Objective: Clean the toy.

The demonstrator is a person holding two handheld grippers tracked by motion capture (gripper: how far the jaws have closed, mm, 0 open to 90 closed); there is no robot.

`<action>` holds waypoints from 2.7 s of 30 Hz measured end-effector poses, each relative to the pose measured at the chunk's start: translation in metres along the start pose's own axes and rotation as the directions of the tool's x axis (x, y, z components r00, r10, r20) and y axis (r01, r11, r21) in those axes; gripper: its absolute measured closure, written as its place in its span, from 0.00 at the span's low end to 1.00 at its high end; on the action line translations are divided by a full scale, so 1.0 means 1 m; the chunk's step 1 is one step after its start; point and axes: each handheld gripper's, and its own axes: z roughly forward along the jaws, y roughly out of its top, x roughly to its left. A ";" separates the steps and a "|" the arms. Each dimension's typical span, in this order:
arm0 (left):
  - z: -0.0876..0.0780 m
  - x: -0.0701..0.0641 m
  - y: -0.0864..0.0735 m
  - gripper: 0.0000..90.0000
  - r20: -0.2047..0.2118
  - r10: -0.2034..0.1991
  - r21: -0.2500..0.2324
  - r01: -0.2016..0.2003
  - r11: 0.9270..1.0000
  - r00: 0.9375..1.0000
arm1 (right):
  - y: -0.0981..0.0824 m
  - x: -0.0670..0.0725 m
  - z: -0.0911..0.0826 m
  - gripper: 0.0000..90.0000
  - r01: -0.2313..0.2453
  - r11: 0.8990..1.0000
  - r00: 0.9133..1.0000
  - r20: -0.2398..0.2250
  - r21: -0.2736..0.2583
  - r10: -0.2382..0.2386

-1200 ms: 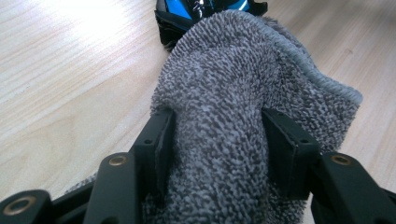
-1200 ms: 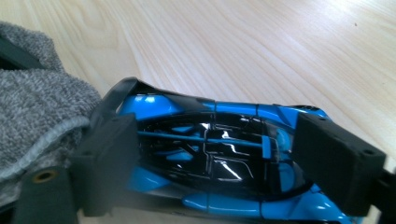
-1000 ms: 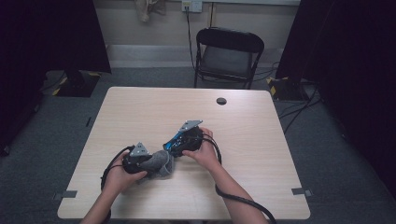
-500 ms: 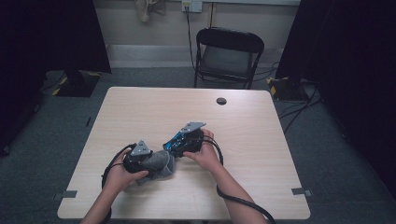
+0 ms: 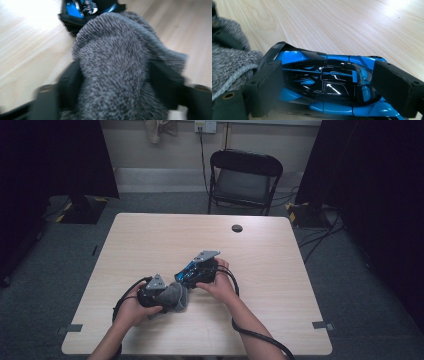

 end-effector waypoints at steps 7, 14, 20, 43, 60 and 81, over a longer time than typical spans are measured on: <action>0.003 -0.003 0.007 0.71 -0.019 -0.010 0.008 0.011 1.000 1.000 | 0.002 0.000 0.000 0.12 -0.004 1.000 1.000 0.002 0.015 0.004; 0.010 0.001 0.015 0.73 -0.057 -0.091 0.012 0.092 0.996 0.994 | 0.006 0.000 0.000 0.12 -0.005 0.999 1.000 0.007 0.044 0.004; 0.011 -0.003 0.021 0.74 -0.100 -0.070 0.050 0.075 0.996 0.993 | 0.006 0.000 0.000 0.12 -0.007 0.999 1.000 0.011 0.049 0.007; 0.007 0.032 0.020 0.74 -0.220 -0.224 -0.015 0.226 0.974 0.949 | 0.008 0.001 0.000 0.12 -0.007 0.997 1.000 0.012 0.071 0.006; 0.012 0.035 0.021 0.75 -0.241 -0.297 -0.033 0.298 0.954 0.924 | 0.008 0.002 0.000 0.12 -0.009 0.998 1.000 0.010 0.067 0.008; 0.005 -0.001 0.019 0.76 -0.108 -0.217 0.052 0.223 0.973 0.970 | 0.009 0.006 0.000 0.12 -0.016 0.997 1.000 0.020 0.080 0.015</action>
